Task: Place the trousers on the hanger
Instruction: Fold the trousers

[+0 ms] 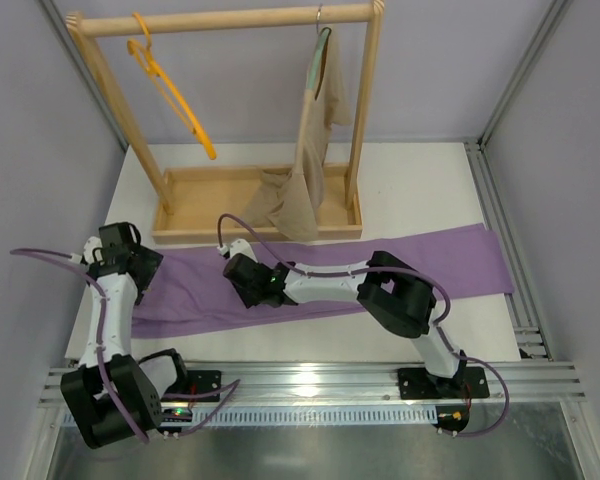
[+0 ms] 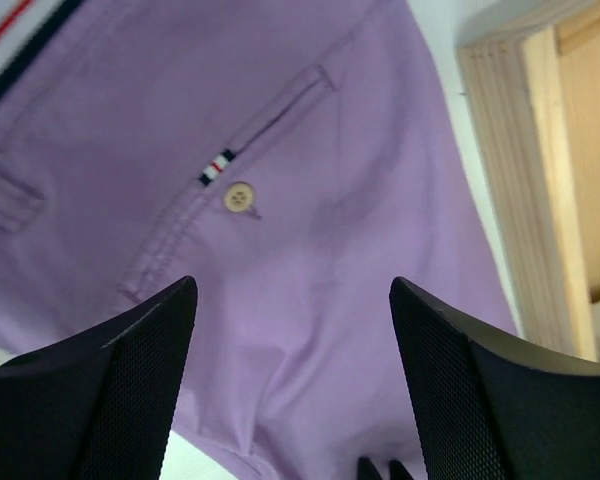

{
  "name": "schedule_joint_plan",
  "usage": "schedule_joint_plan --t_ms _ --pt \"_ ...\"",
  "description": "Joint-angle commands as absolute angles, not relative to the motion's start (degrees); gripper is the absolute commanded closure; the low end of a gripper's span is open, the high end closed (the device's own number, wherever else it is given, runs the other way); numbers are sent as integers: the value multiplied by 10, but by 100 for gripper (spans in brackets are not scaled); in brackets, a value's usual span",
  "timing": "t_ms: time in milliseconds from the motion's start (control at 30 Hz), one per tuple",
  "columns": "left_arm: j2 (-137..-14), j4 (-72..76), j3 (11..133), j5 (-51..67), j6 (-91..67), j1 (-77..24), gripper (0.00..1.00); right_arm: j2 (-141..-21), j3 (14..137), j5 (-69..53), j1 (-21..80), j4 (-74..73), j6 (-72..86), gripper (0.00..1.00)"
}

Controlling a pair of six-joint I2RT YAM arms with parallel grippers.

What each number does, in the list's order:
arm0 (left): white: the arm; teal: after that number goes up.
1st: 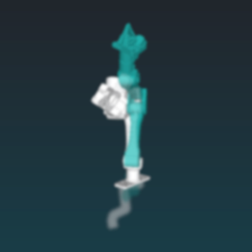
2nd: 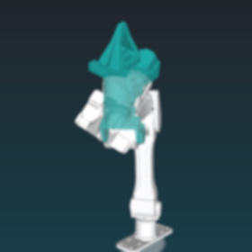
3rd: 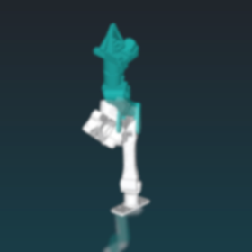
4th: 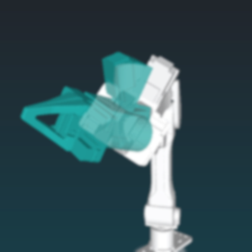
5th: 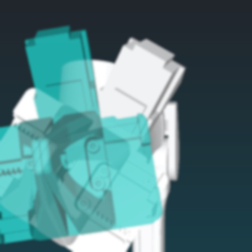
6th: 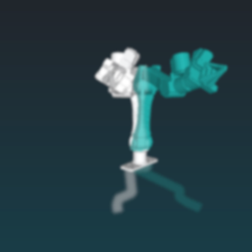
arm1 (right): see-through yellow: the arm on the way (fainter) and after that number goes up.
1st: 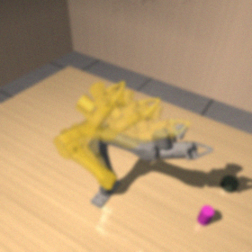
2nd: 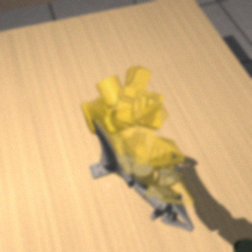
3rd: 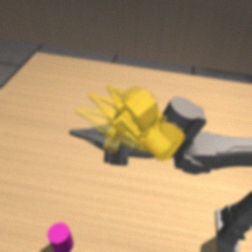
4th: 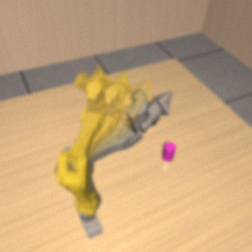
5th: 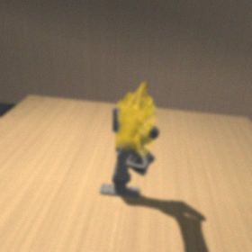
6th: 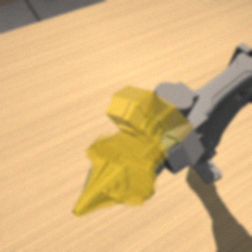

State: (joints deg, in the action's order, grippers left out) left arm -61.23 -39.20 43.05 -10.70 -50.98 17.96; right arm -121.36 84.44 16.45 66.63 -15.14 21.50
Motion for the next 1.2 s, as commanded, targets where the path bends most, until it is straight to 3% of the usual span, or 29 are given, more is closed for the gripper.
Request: schedule_joint_plan --t_ms 0,300,400,600,867,1067,1167 --pt "-581 -432 458 -193 -485 182 21 -1191 799 157 665 -161 255 60" --pt "-474 -506 487 -230 -548 254 17 -1173 785 114 664 -129 226 60" --pt "-479 -541 464 -233 -565 300 7 -1172 782 110 664 -124 227 60" --pt "-499 -562 455 -195 -569 402 1 -1165 760 79 661 -99 244 60" --pt "-499 -433 348 -85 -570 490 0 -1151 733 65 661 -66 260 60" --pt "-564 -335 319 -41 -563 513 16 -1152 748 65 661 -74 251 60" --pt "-597 -306 338 -26 -538 513 38 -1153 748 73 660 -79 249 60"
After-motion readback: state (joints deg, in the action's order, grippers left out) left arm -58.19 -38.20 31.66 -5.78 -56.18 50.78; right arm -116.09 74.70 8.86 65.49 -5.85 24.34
